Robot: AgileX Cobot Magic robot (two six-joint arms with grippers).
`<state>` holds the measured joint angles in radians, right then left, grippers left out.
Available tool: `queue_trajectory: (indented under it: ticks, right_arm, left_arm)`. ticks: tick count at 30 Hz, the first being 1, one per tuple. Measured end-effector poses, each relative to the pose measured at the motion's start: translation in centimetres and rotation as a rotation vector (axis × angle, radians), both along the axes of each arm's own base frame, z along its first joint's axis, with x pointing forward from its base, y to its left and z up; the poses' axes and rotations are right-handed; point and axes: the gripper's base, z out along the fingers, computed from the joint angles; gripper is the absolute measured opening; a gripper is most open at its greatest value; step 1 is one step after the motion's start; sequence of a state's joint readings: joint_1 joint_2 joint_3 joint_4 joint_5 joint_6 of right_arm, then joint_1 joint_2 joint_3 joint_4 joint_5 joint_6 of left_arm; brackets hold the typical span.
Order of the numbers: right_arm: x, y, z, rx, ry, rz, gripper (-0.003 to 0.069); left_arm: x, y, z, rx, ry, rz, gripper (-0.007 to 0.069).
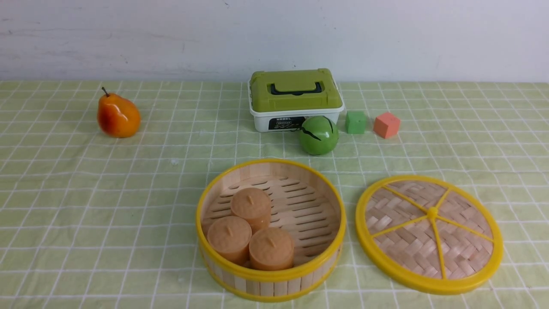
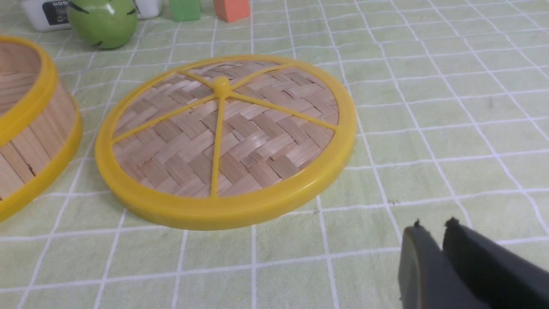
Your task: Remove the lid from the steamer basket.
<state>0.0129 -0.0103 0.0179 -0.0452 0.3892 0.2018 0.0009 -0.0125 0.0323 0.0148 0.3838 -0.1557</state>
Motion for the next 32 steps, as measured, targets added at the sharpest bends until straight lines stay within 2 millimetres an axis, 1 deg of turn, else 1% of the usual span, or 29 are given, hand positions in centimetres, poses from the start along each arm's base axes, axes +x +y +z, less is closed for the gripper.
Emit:
queue_trajectory:
  ticks: [32]
  right_arm:
    - [0.00,-0.01,0.03,-0.002,-0.001,0.000,0.0064]
  left_arm:
    - [0.00,0.00,0.00,0.000,0.000,0.000,0.0239]
